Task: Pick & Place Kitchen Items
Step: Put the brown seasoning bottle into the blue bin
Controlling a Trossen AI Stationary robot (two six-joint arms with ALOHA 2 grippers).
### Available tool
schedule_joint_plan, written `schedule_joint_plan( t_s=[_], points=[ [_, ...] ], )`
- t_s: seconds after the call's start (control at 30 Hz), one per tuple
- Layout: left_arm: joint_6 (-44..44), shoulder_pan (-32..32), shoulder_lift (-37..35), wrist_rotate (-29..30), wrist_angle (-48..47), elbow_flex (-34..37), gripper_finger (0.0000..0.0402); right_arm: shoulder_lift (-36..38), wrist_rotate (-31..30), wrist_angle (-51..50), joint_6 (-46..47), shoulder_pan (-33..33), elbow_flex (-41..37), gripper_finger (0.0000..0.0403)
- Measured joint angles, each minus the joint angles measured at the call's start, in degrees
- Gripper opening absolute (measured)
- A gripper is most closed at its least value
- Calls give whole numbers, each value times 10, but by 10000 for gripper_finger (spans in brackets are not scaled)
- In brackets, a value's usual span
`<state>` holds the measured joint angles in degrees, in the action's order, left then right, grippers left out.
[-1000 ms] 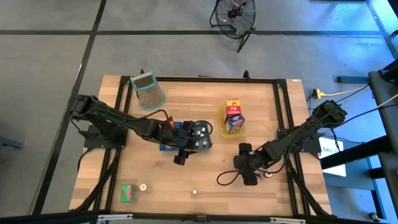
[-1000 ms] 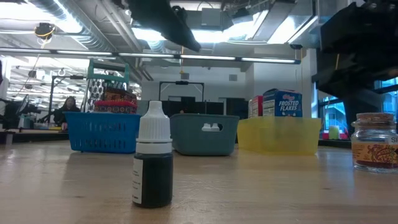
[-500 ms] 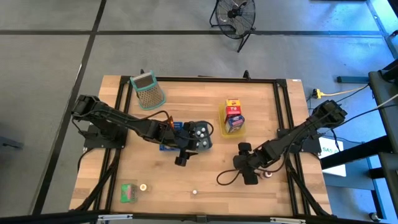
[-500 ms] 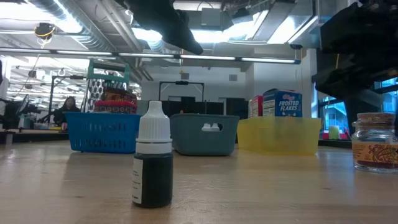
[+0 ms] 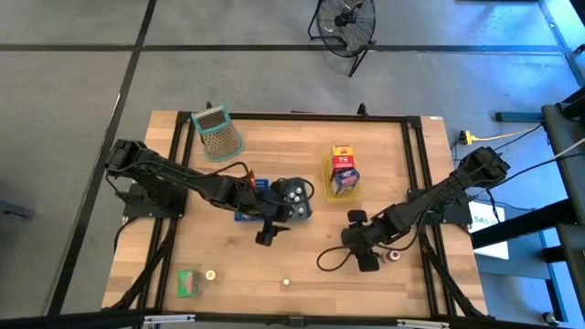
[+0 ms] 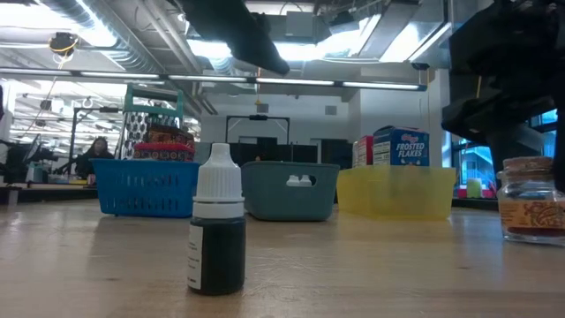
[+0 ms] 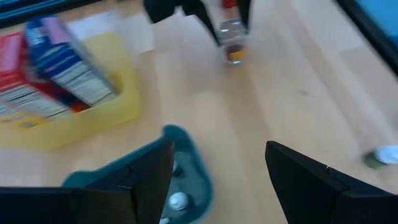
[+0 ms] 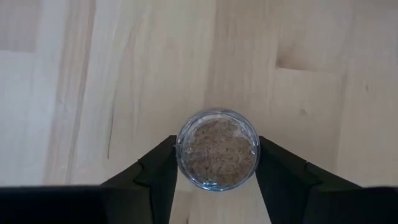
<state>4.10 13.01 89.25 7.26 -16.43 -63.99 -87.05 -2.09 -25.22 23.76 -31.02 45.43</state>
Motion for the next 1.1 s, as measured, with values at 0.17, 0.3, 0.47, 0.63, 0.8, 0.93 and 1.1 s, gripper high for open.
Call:
schedule_joint_plan(
  t_s=[0.17,0.3,0.47,0.63,0.8,0.93,1.1],
  points=[
    [10,0,0,-34,11,0,249,0,2,13,-9,0,0,185],
    [4,0,0,-34,37,0,249,0,8,31,-20,1,0,185],
    [-1,0,18,-34,67,0,249,0,7,32,-57,1,26,185],
    [1,0,53,-33,80,0,249,0,0,1,-129,6,79,185],
    [1,-1,79,-36,120,0,249,0,-26,-50,-183,13,120,186],
    [0,-1,86,-43,180,0,249,0,-39,-63,-217,22,135,186],
    [-1,2,89,-58,228,0,249,0,-40,-77,-246,29,147,186]
  ],
)
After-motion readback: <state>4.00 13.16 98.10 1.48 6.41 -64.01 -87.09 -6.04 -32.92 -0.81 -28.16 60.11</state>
